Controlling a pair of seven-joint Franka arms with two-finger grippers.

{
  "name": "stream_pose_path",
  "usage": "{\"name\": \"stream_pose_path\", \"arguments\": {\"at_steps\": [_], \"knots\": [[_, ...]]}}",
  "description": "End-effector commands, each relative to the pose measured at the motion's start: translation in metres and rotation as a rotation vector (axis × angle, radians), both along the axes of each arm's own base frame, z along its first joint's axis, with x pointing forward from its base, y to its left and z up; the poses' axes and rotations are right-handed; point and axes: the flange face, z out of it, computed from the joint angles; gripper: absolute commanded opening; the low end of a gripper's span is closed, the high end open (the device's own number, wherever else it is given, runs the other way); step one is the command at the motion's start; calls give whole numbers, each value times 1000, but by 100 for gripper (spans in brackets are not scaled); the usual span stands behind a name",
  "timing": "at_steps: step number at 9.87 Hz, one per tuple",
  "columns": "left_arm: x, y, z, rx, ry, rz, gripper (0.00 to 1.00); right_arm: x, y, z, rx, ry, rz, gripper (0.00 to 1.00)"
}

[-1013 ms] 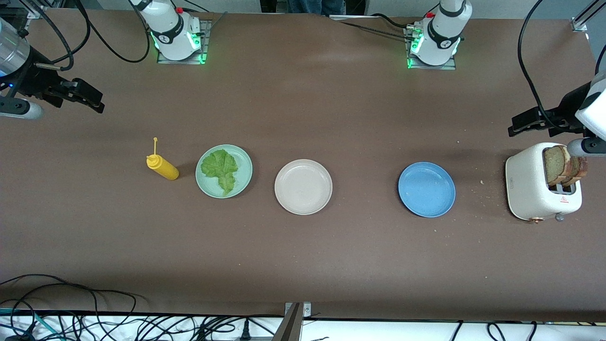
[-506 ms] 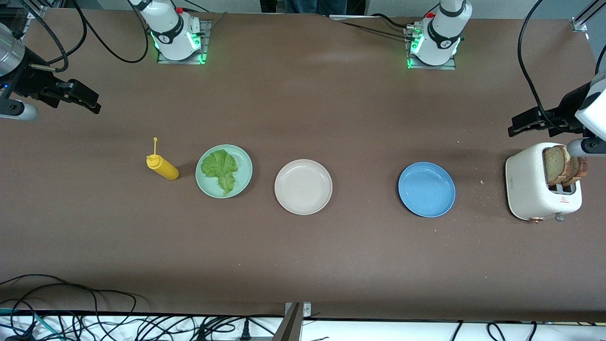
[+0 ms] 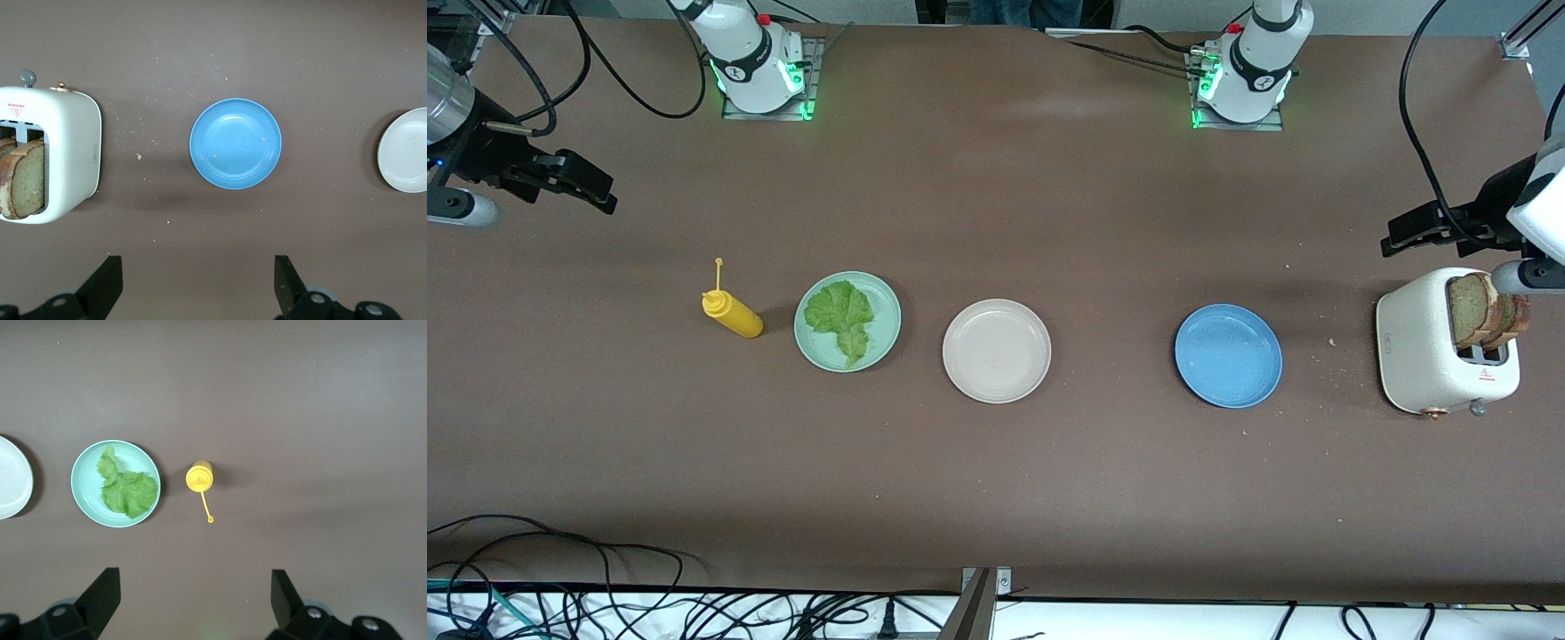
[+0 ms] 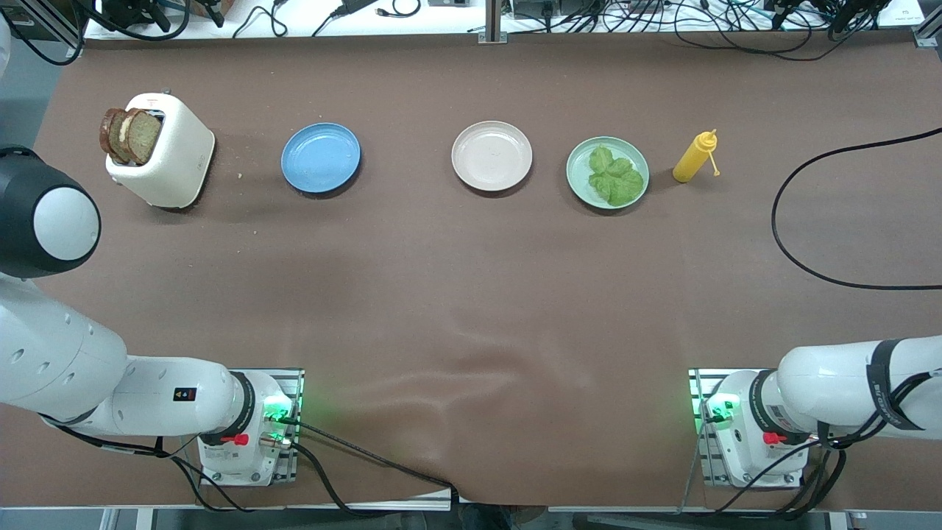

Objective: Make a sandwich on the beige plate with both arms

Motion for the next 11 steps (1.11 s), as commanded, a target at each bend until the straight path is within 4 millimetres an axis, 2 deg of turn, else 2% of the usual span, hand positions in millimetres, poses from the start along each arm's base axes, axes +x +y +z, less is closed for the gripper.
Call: {"name": "stream_pose_path", "arguments": {"at_steps": [1,11], "knots": [[1,1,1,-22,-14,-21,100,-4,-2,1,-6,-3,13,100],[1,-3,1,10,-15,-34,100,-4,-2,0,-4,-3,13,100]]}}
